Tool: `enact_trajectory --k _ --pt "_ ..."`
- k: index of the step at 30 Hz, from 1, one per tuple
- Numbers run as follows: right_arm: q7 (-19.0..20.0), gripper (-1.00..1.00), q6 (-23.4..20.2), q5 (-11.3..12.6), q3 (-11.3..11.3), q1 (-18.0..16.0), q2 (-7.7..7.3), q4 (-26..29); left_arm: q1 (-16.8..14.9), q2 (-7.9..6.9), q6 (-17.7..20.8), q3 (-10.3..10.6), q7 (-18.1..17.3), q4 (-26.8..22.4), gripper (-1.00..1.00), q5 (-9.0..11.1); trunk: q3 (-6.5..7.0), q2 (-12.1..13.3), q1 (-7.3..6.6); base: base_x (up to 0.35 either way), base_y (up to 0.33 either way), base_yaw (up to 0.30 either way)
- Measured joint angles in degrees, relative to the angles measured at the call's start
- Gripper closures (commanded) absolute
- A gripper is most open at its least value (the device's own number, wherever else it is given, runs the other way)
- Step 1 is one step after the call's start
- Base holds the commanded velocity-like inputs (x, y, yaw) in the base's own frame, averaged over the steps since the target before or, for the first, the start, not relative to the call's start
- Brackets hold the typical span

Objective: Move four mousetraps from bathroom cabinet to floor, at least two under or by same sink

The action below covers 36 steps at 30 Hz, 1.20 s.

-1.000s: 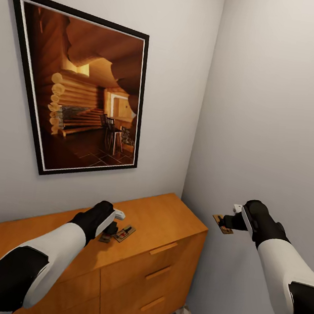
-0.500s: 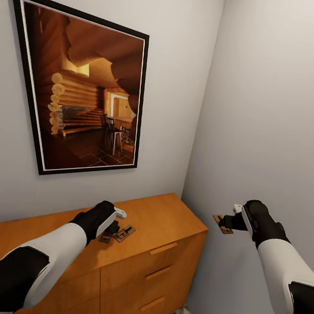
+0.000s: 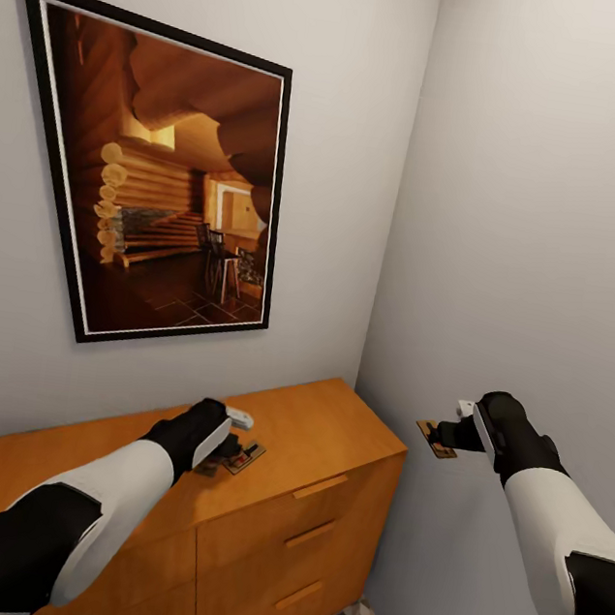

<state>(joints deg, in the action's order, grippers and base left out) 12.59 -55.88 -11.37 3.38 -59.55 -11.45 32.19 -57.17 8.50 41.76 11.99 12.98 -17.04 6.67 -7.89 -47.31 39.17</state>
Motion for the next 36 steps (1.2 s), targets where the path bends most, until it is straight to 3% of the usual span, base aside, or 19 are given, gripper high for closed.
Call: enact_trajectory --k 36 --pt "0.0 1.0 0.0 0.1 0.0 0.0 0.0 0.0 0.0 -0.05 -1.5 0.0 0.1 3.5 -1.0 1.1 0.0 0.0 0.0 0.0 0.0 0.0"
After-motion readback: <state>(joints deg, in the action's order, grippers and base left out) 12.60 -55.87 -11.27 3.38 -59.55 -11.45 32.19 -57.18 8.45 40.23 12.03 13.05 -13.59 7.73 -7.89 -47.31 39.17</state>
